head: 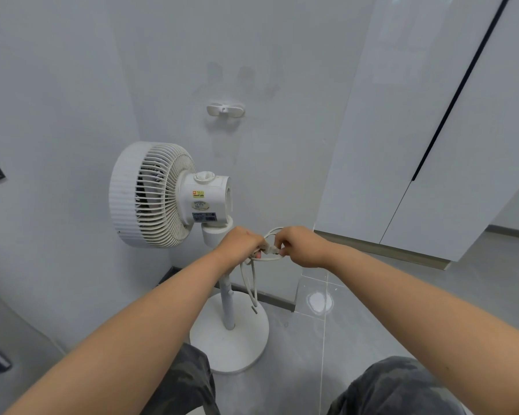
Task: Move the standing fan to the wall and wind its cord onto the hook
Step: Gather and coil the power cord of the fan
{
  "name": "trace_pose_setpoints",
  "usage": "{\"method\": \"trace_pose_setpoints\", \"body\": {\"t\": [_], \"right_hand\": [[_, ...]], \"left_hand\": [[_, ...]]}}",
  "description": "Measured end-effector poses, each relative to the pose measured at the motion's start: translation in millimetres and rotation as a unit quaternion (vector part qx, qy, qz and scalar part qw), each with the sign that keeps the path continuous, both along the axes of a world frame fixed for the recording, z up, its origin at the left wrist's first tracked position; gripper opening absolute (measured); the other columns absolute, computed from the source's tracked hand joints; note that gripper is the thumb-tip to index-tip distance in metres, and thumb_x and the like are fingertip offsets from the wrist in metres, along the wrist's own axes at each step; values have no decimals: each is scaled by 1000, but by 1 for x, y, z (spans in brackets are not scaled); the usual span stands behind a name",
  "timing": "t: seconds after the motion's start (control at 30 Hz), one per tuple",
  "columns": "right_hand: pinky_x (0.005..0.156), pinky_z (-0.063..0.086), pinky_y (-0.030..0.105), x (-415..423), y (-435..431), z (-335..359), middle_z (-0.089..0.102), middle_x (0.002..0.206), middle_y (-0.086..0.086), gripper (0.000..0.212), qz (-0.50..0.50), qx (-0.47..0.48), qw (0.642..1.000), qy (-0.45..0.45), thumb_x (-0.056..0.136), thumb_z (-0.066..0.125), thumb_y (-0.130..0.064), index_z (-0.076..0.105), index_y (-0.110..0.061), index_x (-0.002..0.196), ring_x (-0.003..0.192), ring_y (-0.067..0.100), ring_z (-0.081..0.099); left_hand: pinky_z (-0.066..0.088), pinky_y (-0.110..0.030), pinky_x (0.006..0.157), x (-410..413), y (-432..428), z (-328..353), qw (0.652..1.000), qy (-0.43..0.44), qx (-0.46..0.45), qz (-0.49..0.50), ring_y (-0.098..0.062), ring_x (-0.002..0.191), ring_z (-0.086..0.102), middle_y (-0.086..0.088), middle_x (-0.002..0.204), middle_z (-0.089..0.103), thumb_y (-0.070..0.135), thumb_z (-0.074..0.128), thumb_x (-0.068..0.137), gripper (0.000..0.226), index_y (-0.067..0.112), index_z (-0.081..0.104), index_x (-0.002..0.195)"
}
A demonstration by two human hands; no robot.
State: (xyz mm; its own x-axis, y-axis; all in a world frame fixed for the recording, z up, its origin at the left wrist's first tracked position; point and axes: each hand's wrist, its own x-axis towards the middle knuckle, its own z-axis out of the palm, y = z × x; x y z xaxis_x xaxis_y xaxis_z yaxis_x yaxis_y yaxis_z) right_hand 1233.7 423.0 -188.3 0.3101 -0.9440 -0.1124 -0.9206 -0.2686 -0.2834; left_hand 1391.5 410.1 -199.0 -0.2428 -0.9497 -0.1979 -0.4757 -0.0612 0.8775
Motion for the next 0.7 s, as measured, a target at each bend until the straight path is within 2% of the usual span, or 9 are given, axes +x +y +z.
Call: {"method": "trace_pose_setpoints", "body": {"t": [0.2,0.4,0.5,0.57,0.63,0.7], "right_hand": [[71,37,27,0,3,-6,61,102,11,16,4,-14,1000,-5,89,53,-2,64,-6,98,82,19,48],[75,41,30,0,5,-8,56,106,11,21,43,-32,998,43,85,49,6,62,-4,99,92,27,54],[69,34,26,2,7,-7,52,98,8,21,48,-43,997,33,85,47,7,60,-3,97,84,23,48],[68,31,25,3,8,-5,50,95,6,21,43,-55,997,24,84,46,8,60,-3,95,80,20,45],[67,33,26,2,8,-3,53,101,8,25,40,-66,996,35,82,44,10,60,-3,97,81,22,49],[70,39,30,1,7,0,54,106,10,28,35,-73,995,51,81,43,11,60,-3,99,88,28,55]], "left_hand": [[30,-25,48,11,-6,-1,998,36,51,-20,-15,43,41,2,46,54,17,60,81,22,11,62,59],[32,-21,44,14,-8,-4,999,45,17,-8,-15,44,42,4,41,54,10,62,81,20,10,69,62],[36,-20,48,19,-11,-8,1000,24,-8,-9,-12,52,45,2,48,56,12,58,86,26,16,72,65],[37,-23,53,20,-14,-10,1000,9,-11,-17,-15,59,45,-1,56,58,15,54,90,25,9,73,74],[37,-27,58,21,-15,-13,999,10,-13,-27,-20,67,46,-4,63,59,20,54,90,28,0,71,84],[37,-27,59,22,-14,-14,999,30,-16,-43,-18,67,47,-3,65,60,24,58,89,27,1,70,82]]}}
